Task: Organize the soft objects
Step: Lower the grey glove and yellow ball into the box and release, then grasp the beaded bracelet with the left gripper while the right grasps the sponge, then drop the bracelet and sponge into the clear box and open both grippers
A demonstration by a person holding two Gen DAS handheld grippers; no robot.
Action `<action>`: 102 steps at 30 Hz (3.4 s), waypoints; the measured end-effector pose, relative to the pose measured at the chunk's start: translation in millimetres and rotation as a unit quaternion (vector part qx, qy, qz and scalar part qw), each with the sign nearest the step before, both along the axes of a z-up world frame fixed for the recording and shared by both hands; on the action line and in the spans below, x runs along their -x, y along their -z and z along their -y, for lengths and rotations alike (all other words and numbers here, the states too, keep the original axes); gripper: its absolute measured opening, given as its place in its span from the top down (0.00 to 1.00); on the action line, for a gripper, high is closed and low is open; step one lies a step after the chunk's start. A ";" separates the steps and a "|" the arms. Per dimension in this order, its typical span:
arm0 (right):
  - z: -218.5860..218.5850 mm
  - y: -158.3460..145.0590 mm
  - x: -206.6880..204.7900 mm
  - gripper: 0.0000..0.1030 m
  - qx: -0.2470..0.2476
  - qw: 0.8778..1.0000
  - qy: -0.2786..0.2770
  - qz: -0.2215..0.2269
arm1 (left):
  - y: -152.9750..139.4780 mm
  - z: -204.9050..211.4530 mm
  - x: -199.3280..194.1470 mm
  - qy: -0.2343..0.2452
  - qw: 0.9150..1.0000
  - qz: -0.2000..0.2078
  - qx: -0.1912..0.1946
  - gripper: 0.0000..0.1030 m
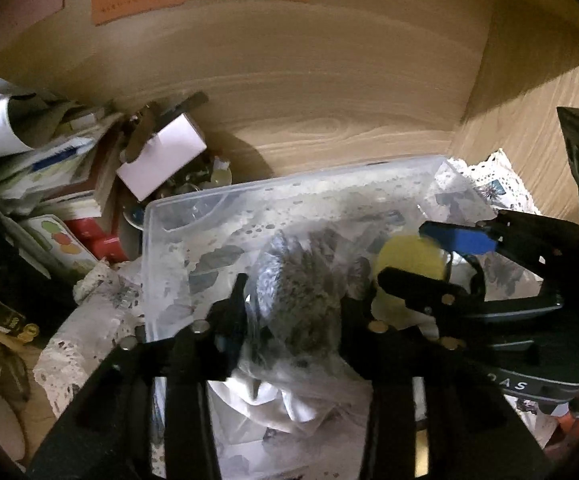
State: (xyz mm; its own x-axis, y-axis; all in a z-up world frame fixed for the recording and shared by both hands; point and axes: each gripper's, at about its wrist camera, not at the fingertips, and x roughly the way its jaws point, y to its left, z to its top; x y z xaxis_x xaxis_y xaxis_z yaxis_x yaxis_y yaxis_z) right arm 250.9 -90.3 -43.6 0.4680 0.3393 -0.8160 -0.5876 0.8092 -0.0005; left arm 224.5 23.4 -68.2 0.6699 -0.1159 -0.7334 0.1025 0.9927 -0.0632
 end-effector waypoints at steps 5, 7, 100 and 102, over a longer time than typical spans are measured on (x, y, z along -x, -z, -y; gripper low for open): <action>13.2 -21.6 11.3 0.42 -0.024 0.999 0.011 0.024 | -21.1 -0.4 18.2 -0.009 0.999 0.032 0.002 0.35; 18.2 -30.9 17.6 0.41 -0.031 0.999 0.013 0.035 | -31.4 0.9 27.7 -0.014 0.999 0.044 0.003 0.25; 79.3 -59.8 72.8 0.71 -0.103 0.988 0.052 0.105 | -40.5 -26.6 92.9 -0.061 0.992 0.105 0.025 0.94; 77.5 -53.1 62.5 0.71 -0.095 0.989 0.061 0.099 | -32.6 -29.7 83.7 -0.063 0.993 0.094 0.022 0.94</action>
State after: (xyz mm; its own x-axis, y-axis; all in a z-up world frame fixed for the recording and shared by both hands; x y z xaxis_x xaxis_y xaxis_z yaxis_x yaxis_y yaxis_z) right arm 188.4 -167.8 9.5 0.6583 0.4094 -0.6317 -0.4898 0.8702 0.0536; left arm 140.8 53.1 -35.7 0.8052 -0.0513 -0.5908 -0.0085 0.9951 -0.0980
